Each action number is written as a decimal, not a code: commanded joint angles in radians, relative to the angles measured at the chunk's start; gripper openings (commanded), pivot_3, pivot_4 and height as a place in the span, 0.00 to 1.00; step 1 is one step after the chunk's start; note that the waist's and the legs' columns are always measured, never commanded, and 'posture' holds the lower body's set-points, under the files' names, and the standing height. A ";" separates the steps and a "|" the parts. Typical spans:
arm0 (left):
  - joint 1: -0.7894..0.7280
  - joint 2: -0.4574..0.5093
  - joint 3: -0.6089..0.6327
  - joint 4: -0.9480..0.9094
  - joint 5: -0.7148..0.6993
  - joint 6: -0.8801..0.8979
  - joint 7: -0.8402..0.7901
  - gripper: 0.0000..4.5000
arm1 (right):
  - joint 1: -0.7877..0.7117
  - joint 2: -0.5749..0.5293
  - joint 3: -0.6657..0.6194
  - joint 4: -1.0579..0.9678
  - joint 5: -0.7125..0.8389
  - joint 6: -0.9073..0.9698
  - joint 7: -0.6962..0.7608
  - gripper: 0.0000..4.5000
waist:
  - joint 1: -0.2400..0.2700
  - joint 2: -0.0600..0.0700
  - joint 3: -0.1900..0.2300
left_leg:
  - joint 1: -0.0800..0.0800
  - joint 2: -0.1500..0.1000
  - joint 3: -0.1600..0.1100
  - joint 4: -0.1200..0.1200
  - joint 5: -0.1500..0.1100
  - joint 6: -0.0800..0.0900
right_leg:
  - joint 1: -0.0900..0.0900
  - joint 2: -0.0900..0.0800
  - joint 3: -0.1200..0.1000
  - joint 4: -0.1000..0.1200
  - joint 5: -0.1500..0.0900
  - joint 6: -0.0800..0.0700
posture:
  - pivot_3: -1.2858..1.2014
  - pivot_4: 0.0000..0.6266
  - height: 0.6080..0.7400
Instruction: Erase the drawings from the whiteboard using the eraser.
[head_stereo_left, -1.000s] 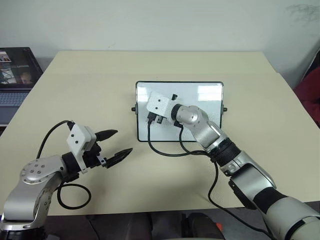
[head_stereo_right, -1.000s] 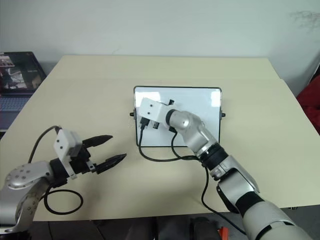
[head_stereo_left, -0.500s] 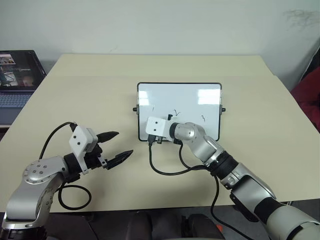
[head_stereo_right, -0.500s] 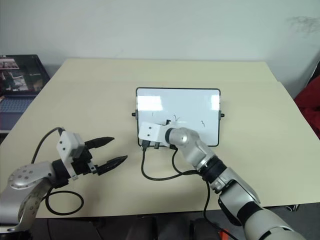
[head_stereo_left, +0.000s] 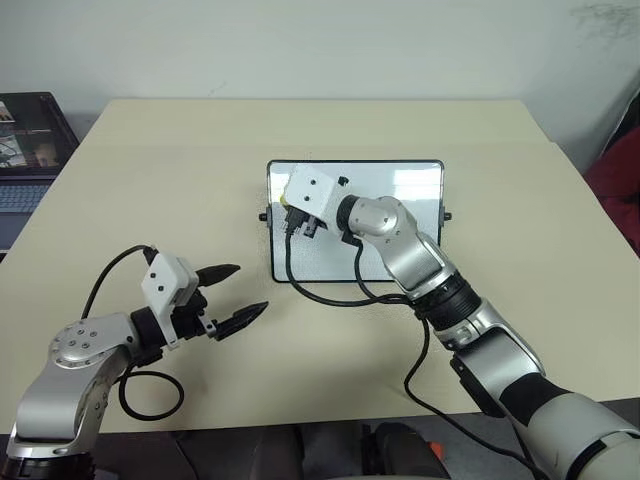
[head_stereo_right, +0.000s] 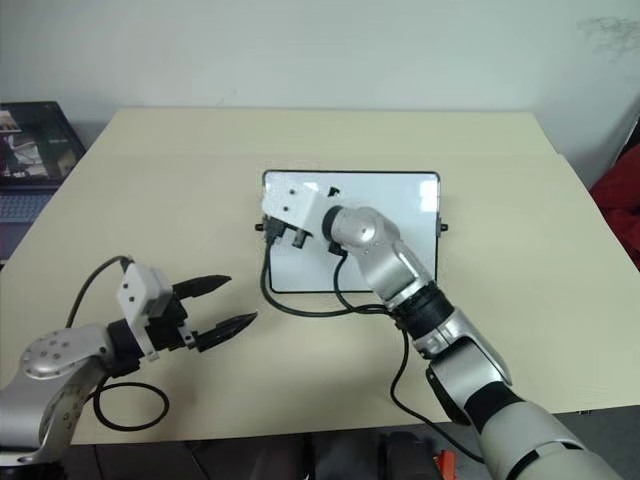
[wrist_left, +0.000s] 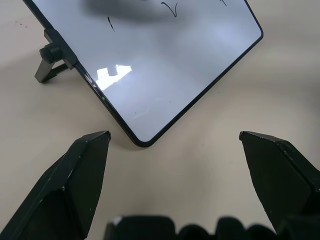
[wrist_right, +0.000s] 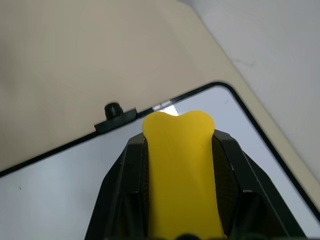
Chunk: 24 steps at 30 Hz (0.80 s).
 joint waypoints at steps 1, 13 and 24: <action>-0.003 -0.001 -0.006 -0.026 0.002 -0.018 0.002 1.00 | -0.034 0.000 0.002 0.050 -0.023 -0.067 -0.034 0.29 | -0.001 0.000 0.000 | 0.000 0.000 0.000 0.000 0.000 0.000 | 0.000 0.000 0.000 0.000 0.000 0.000 | 0.52 0.24 1.00; -0.019 -0.007 -0.023 -0.029 -0.001 -0.018 0.010 1.00 | 0.029 -0.032 0.054 0.082 -0.057 -0.044 0.066 0.29 | -0.006 0.000 0.000 | 0.001 0.000 -0.001 0.001 0.000 0.000 | 0.000 0.000 0.000 0.005 0.000 0.000 | 0.52 0.24 1.00; -0.027 -0.006 -0.038 -0.030 0.000 -0.019 0.010 1.00 | 0.031 -0.044 0.049 -0.046 -0.040 0.001 0.131 0.29 | -0.006 0.000 0.000 | 0.002 -0.001 -0.001 0.002 0.002 0.000 | 0.000 0.000 -0.001 0.008 0.000 0.000 | 0.52 0.24 1.00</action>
